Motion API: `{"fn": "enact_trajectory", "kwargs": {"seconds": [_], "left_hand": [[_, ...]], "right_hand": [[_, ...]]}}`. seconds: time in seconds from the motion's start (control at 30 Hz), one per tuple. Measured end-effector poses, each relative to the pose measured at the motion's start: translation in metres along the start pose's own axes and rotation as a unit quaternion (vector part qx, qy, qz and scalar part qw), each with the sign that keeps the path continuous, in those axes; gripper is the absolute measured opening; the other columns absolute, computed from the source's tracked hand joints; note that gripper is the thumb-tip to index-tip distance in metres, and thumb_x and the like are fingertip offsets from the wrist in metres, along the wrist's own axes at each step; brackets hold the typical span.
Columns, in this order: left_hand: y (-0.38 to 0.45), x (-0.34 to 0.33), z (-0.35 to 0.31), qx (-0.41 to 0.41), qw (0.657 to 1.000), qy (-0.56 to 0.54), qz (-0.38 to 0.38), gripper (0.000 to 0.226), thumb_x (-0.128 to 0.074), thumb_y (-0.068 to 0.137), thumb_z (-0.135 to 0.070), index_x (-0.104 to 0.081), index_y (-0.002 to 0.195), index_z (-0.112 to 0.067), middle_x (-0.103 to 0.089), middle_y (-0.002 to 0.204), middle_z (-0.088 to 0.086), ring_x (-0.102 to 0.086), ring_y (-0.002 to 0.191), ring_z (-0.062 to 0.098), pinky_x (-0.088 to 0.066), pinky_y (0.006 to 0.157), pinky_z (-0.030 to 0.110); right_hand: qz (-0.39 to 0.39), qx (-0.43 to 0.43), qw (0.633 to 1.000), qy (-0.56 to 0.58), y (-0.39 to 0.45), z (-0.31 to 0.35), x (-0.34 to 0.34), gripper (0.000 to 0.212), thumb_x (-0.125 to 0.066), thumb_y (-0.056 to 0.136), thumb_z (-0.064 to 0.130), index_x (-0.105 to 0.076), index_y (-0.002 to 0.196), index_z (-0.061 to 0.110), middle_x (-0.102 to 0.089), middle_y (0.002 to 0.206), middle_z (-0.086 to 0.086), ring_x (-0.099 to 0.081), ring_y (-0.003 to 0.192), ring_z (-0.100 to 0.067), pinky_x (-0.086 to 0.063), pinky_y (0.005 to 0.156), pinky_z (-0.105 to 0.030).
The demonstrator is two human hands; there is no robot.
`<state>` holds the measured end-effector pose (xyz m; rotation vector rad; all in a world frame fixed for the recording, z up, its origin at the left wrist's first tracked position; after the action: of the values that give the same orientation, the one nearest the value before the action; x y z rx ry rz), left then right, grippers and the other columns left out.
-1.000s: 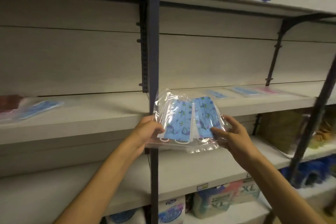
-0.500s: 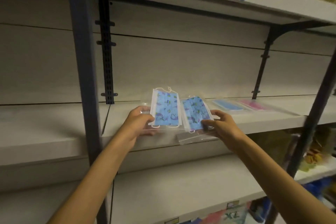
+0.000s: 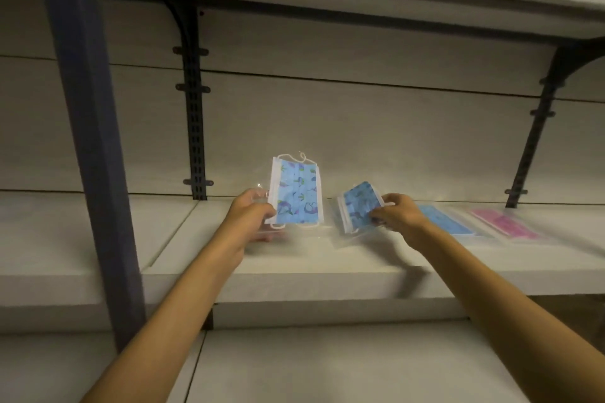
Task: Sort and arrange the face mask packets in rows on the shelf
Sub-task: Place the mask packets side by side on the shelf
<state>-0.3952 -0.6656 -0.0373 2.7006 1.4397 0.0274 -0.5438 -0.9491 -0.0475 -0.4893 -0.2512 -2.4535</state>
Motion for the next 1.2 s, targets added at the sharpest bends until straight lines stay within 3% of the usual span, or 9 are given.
{"fn": "enact_trajectory", "kwargs": {"seconds": [0.13,0.27,0.37,0.53,0.73,0.8,0.9,1.03,1.2], "left_hand": [[0.012,-0.012,0.004,0.011,1.0,0.018,-0.009,0.032,-0.053,0.088,0.001,-0.057,0.116,-0.014,-0.069,0.115,0.015,-0.072,0.085,0.029,-0.054,0.055,0.028],[0.025,-0.029,0.004,0.008,0.999,0.033,-0.021,0.028,-0.053,0.088,0.0,-0.058,0.113,-0.012,-0.068,0.115,0.014,-0.067,0.088,0.025,-0.051,0.052,0.025],[0.034,-0.049,0.008,0.016,0.999,0.041,-0.019,0.028,-0.055,0.088,-0.001,-0.058,0.114,-0.01,-0.067,0.111,0.012,-0.066,0.09,0.025,-0.055,0.065,0.031],[0.051,-0.085,0.018,0.046,0.995,0.094,0.006,0.031,-0.061,0.083,-0.004,-0.059,0.114,-0.006,-0.069,0.105,0.014,-0.061,0.081,0.021,-0.046,0.072,0.03],[0.066,-0.126,0.032,0.061,0.978,0.193,0.058,0.041,-0.072,0.072,-0.015,-0.061,0.11,-0.004,-0.069,0.108,0.016,-0.066,0.087,0.023,-0.05,0.073,0.03],[0.067,-0.134,0.037,0.052,0.957,0.28,0.062,0.056,-0.077,0.064,-0.029,-0.059,0.114,-0.009,-0.065,0.119,0.011,-0.064,0.103,0.023,-0.054,0.082,0.032],[0.06,-0.14,0.031,-0.018,0.876,0.481,0.033,0.079,-0.072,0.076,-0.045,-0.039,0.142,-0.015,-0.043,0.139,0.009,-0.04,0.13,0.028,-0.042,0.096,0.034],[0.052,-0.154,0.033,-0.091,0.818,0.564,0.071,0.046,-0.056,0.09,-0.051,-0.056,0.133,-0.033,-0.049,0.137,0.006,-0.046,0.126,0.028,-0.043,0.101,0.038],[0.041,-0.156,0.029,-0.124,0.764,0.63,0.066,0.047,-0.042,0.096,-0.054,-0.055,0.134,-0.03,-0.054,0.134,0.004,-0.051,0.12,0.027,-0.041,0.097,0.041]], "right_hand": [[-0.01,0.012,0.998,-0.055,0.024,-0.01,0.0,0.043,-0.077,0.079,0.006,-0.057,0.116,0.0,-0.068,0.107,-0.015,-0.066,0.084,-0.024,-0.058,0.072,-0.036],[-0.005,0.03,0.97,-0.24,0.028,-0.014,-0.001,0.057,-0.077,0.081,0.02,-0.052,0.128,0.002,-0.058,0.123,-0.015,-0.059,0.109,-0.03,-0.052,0.09,-0.039],[-0.02,0.063,0.939,-0.337,0.027,-0.014,-0.002,0.059,-0.075,0.082,0.033,-0.053,0.128,0.003,-0.047,0.134,-0.017,-0.049,0.121,-0.033,-0.045,0.095,-0.037],[-0.028,0.092,0.956,-0.276,0.033,-0.022,-0.003,0.026,-0.062,0.09,0.021,-0.07,0.105,0.001,-0.069,0.108,-0.014,-0.062,0.098,-0.027,-0.05,0.083,-0.035],[-0.049,0.113,0.969,-0.216,0.032,-0.023,0.003,0.039,-0.05,0.099,0.032,-0.059,0.075,0.003,-0.06,0.076,-0.012,-0.061,0.082,-0.034,-0.037,0.066,-0.033],[-0.035,0.117,0.965,-0.231,0.032,-0.024,0.0,0.033,-0.059,0.093,0.037,-0.06,0.077,0.009,-0.057,0.076,-0.007,-0.06,0.078,-0.03,-0.037,0.063,-0.032],[-0.016,0.119,0.959,-0.256,0.034,-0.027,-0.003,0.027,-0.072,0.082,0.031,-0.067,0.089,0.005,-0.065,0.086,-0.007,-0.058,0.079,-0.023,-0.039,0.063,-0.03],[-0.018,0.135,0.958,-0.253,0.039,-0.03,-0.003,0.033,-0.074,0.084,0.028,-0.069,0.108,0.006,-0.066,0.113,-0.01,-0.06,0.102,-0.026,-0.041,0.076,-0.027],[-0.017,0.149,0.955,-0.255,0.039,-0.027,0.0,0.034,-0.07,0.087,0.029,-0.068,0.114,0.008,-0.06,0.125,-0.011,-0.058,0.108,-0.026,-0.046,0.089,-0.032]]}}
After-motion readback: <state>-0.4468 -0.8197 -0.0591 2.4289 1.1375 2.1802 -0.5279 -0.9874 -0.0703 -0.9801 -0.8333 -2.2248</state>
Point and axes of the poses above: each hand's wrist, its own y-axis towards the middle knuckle, its own x-axis out of the back of the hand, z = x × y, the point moved 9 cm from there along y, towards the middle knuckle
